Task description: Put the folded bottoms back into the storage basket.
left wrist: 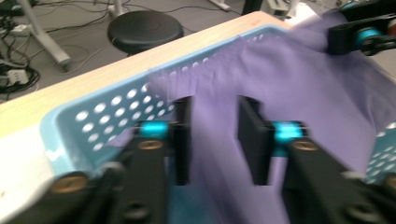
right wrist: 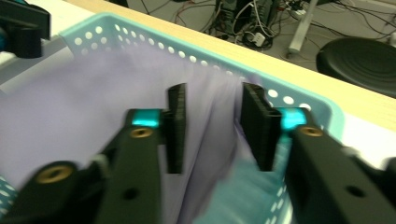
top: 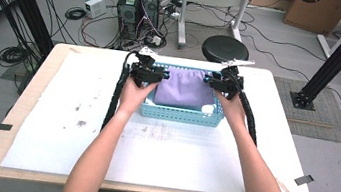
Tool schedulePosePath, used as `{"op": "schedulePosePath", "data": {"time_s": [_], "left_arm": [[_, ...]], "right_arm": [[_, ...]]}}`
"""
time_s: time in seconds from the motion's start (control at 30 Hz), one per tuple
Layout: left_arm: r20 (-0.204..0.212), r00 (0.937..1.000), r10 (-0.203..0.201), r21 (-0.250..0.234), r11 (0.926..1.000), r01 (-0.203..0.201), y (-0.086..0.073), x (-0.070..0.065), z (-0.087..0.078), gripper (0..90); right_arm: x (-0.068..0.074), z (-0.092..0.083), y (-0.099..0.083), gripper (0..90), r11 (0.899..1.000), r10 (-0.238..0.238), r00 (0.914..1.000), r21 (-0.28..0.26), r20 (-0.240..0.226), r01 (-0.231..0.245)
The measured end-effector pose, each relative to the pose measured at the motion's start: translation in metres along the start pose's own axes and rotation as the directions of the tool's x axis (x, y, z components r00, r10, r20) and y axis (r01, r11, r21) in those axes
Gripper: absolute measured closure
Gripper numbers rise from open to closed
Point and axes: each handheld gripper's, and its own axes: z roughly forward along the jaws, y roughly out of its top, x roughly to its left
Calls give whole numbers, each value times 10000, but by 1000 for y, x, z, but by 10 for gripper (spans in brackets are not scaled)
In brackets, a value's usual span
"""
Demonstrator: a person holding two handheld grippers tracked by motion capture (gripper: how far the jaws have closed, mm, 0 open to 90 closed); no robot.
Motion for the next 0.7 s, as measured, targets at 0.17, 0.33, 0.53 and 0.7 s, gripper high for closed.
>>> {"op": "schedulePosePath", "data": {"time_s": [0.17, 0.33, 0.53, 0.7], "left_arm": [[-279, 9996, -83, -283, 9996, 75, -8, 4, -21, 444], [-316, 9982, 505, -756, 9957, -528, -20, -5, -55, 390], [-171, 9942, 1057, -1496, 9829, -1071, -45, -19, -95, 352], [-9, 9927, 1204, -1765, 9771, -1187, -71, -30, -115, 315]], "right_arm": [[-2, -16, -3, 497, 9993, -133, 9998, -352, 176, 139], [0, -43, -11, 459, 9962, -522, 9982, -676, 305, 541], [5, -75, -32, 423, 9915, -777, 9969, -1034, 115, 785], [14, -97, -55, 407, 9854, -834, 9965, -1501, -114, 807]]}}
